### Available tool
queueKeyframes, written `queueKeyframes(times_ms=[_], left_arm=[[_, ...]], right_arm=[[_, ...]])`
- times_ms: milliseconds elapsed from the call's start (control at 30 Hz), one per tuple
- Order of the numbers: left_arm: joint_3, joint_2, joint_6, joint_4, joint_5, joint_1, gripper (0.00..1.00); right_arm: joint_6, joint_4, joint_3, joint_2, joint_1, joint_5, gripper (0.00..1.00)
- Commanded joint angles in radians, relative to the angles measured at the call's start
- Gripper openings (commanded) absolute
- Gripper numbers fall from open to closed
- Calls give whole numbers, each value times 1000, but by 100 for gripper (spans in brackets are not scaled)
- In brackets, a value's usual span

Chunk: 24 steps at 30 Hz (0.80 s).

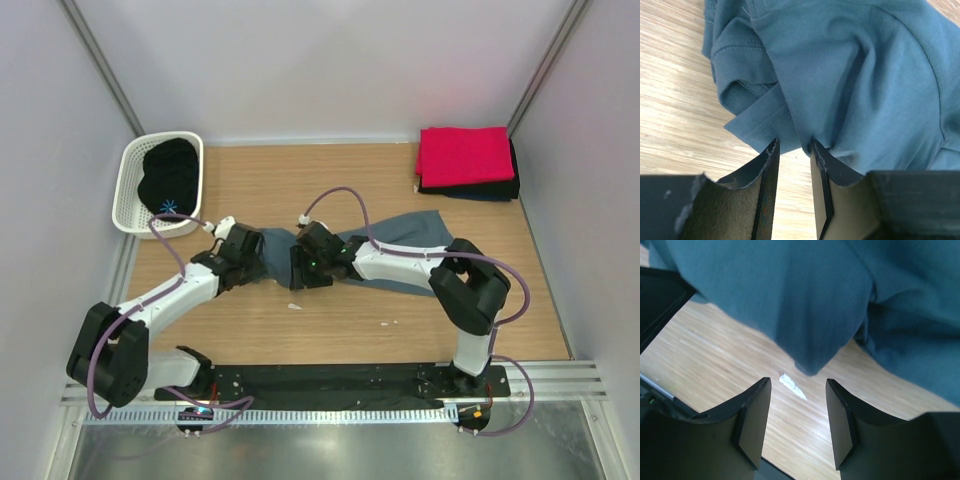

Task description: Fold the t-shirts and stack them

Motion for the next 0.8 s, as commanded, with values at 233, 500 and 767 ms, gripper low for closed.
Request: queueKeyframes(times_ms=[233, 500, 767], left_arm=[[-14, -11, 27, 24, -17, 33, 29], [-38, -20, 18, 4, -13, 47, 22], [-3, -133, 32, -77, 30, 58, 19]], right_arm=[[5, 59, 56, 50, 7, 87, 46], [-45, 44, 126, -38, 4, 123, 1], [-7, 20, 165, -150, -94, -64, 1]])
